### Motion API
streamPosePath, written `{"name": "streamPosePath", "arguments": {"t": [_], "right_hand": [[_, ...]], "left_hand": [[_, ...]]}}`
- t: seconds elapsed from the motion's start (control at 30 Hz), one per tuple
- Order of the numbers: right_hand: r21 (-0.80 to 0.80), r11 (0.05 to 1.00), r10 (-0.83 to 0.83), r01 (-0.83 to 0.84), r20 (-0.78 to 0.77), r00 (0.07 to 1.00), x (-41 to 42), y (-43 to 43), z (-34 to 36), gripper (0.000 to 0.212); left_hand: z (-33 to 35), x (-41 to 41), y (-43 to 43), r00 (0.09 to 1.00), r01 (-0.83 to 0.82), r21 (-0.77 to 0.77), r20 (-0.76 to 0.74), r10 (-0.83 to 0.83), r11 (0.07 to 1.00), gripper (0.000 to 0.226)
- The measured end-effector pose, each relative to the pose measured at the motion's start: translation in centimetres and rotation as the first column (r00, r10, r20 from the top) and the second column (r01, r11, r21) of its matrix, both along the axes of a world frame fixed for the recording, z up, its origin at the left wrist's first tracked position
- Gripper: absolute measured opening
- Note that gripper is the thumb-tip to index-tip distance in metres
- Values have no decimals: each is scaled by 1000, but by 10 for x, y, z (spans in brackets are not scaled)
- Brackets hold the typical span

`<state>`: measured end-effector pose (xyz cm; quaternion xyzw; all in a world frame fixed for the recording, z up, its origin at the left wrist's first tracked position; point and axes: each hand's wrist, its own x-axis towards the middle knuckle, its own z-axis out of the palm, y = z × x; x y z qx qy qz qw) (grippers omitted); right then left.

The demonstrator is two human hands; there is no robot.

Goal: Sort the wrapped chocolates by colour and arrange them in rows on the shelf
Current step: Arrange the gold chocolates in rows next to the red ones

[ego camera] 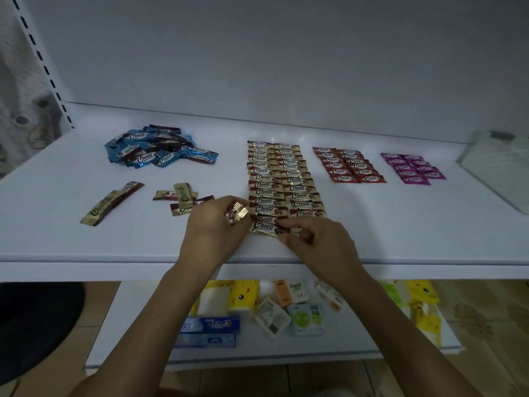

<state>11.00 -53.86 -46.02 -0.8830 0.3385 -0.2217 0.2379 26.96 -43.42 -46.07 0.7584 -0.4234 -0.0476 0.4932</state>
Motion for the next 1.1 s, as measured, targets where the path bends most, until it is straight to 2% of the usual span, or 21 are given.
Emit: {"name": "streamPosePath", "arguments": {"t": [0.2,0.43,0.63,0.8,0.9,1.0,1.03,1.07,1.1], "right_hand": [[6,1000,14,-14,-8,1000,0,-2,-1,25],[8,999,43,-43,6,999,-2,-2,-2,22],[-1,999,43,-43,-2,999,-1,-2,-4,19],[-20,999,45,-45,22,999,-4,3,-3,20],[-64,997,35,-32,46,998,-3,2,-5,19],[-23,1000,8,-5,132,991,-2,4,-4,23],[5,1000,-8,7,195,981,-4,7,-3,23],[27,1000,-22,15,274,961,-6,12,-2,22],[47,999,-27,10,360,933,-8,19,1,19]], "left_hand": [[-4,4,0,1000,24,-35,21,-23,999,16],[-5,2,6,981,95,-55,172,-84,994,30],[-5,0,6,982,83,-100,176,-65,992,21],[-8,-5,13,963,98,-96,259,-71,990,32],[-6,-2,14,989,69,-170,139,-46,983,36],[2,-3,15,996,58,-280,-45,-73,958,31],[8,-6,14,978,41,-338,-180,-107,940,26],[16,-11,12,920,13,-404,-355,-169,915,23],[24,-17,11,819,-38,-455,-524,-233,890,22]]}}
